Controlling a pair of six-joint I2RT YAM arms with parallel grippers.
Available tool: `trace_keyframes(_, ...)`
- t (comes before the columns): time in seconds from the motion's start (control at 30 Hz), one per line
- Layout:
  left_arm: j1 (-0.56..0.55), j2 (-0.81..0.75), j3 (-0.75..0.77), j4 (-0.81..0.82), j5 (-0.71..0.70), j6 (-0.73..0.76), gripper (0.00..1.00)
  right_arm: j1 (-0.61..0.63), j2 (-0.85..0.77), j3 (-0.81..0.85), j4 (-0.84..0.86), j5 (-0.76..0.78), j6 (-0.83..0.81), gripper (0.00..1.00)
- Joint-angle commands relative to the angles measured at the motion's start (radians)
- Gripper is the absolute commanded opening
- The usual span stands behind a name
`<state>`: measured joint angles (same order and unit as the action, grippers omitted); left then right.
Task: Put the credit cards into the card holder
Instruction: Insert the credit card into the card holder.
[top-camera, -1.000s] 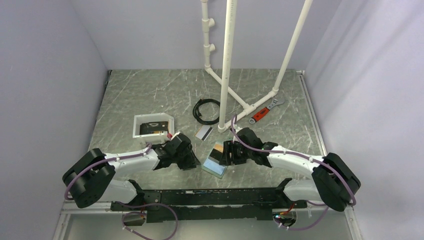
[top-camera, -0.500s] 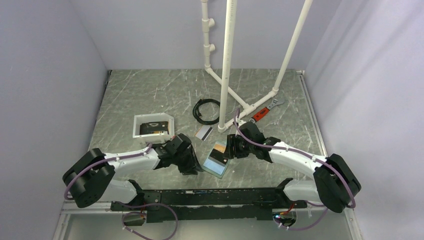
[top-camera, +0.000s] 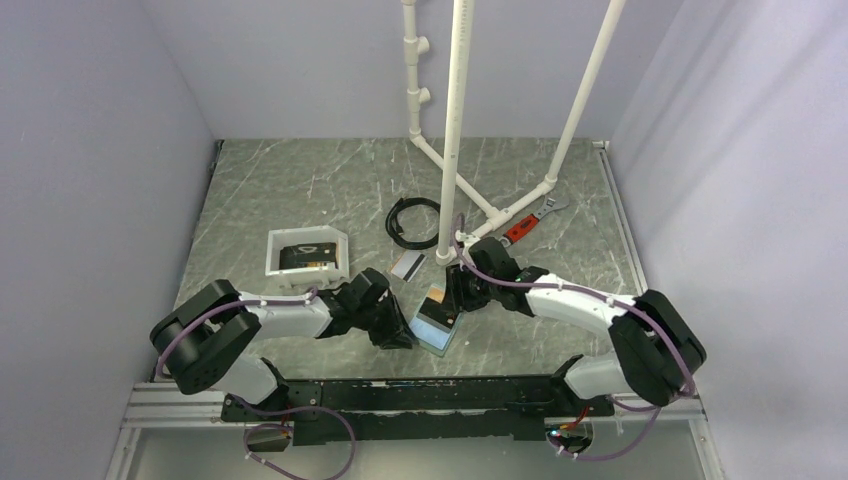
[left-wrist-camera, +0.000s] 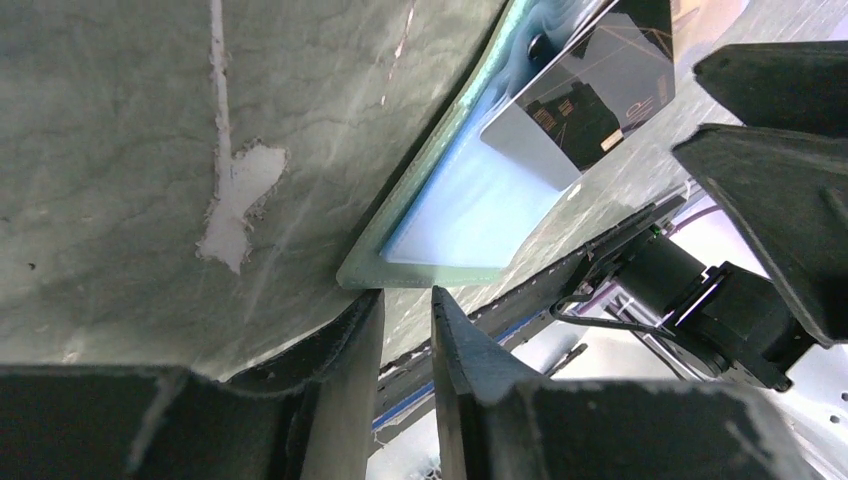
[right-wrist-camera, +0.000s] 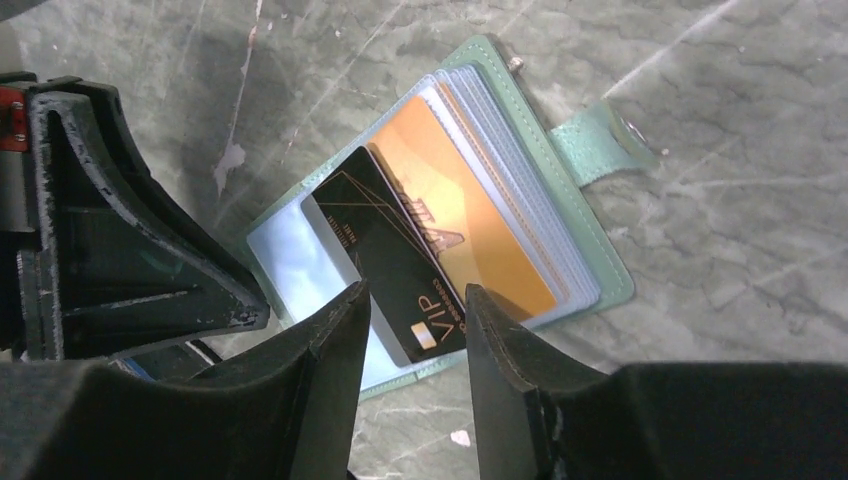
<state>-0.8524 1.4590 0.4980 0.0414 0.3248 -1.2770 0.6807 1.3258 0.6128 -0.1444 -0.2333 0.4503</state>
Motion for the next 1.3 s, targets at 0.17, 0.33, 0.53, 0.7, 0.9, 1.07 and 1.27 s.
trace_keyframes(0.17,0.007,0.042,-0.002,-0.05,-0.099,0.014,0.3,0.005,0.092,0.028,0.128,-0.035,-0.033,0.37)
trace_keyframes(0.33,0.026,0.07,0.002,-0.03,-0.104,0.023,0.28,0.024,0.111,0.006,0.141,-0.083,-0.021,0.29)
trace_keyframes(0.53,0.048,0.065,0.039,-0.091,-0.145,0.067,0.27,0.068,0.093,-0.037,0.177,-0.124,0.029,0.22)
trace_keyframes(0.7,0.079,0.073,0.093,-0.166,-0.172,0.131,0.26,0.107,0.092,-0.059,0.237,-0.183,0.076,0.22)
trace_keyframes(0.9,0.086,0.038,0.119,-0.248,-0.193,0.175,0.29,0.098,0.002,-0.021,0.141,-0.034,0.089,0.31)
trace_keyframes(1.07,0.085,0.008,0.086,-0.21,-0.146,0.162,0.33,0.074,0.014,0.031,0.031,0.059,0.03,0.46)
trace_keyframes(1.27,0.086,0.053,0.066,-0.142,-0.114,0.132,0.32,0.075,0.071,0.025,0.076,0.03,0.04,0.47)
